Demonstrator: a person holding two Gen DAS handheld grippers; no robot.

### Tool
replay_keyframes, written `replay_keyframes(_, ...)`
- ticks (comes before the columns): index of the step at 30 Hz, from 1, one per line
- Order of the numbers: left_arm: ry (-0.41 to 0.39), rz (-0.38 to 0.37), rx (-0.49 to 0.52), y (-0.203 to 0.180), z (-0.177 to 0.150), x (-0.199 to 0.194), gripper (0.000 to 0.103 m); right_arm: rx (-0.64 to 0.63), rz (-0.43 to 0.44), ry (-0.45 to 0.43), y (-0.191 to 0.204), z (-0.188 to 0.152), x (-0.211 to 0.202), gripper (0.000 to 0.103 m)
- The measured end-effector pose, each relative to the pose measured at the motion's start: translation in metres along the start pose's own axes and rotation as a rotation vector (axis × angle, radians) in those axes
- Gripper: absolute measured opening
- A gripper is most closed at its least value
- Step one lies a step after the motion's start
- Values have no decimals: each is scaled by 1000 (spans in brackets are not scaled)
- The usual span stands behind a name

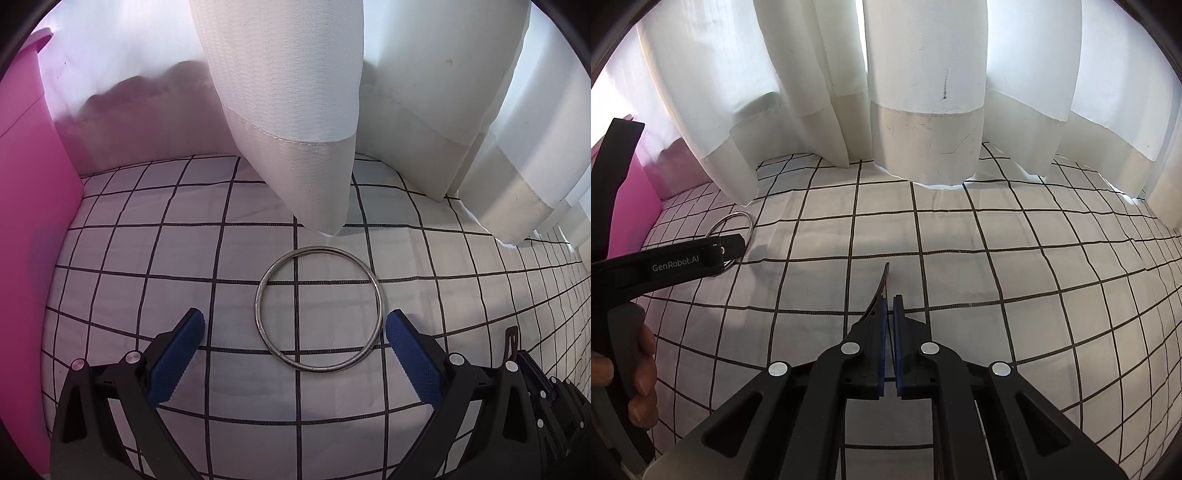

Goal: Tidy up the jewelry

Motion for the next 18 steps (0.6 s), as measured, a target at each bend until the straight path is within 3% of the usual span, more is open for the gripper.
replay_keyframes(7, -24, 38, 0, -3, -2, -1, 96, -4, 46, 0, -6, 8, 3, 4)
replay_keyframes(10, -61, 27, 22, -9, -3, -10, 71, 9, 78, -4, -9, 8, 3, 4)
replay_keyframes(18, -74, 3, -14, -2, -19, -23, 70, 14, 127, -5, -13, 9, -1, 4)
Point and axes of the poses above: each gripper's, at about its wrist camera, not at the fingertips, and x roughly the way its jaws point, y to its left, z to its top, the point moved 5 cm from there along x, roughly the way its jaws point, and after that the axes turned 4 degrees about x, right-handed, at the moved point
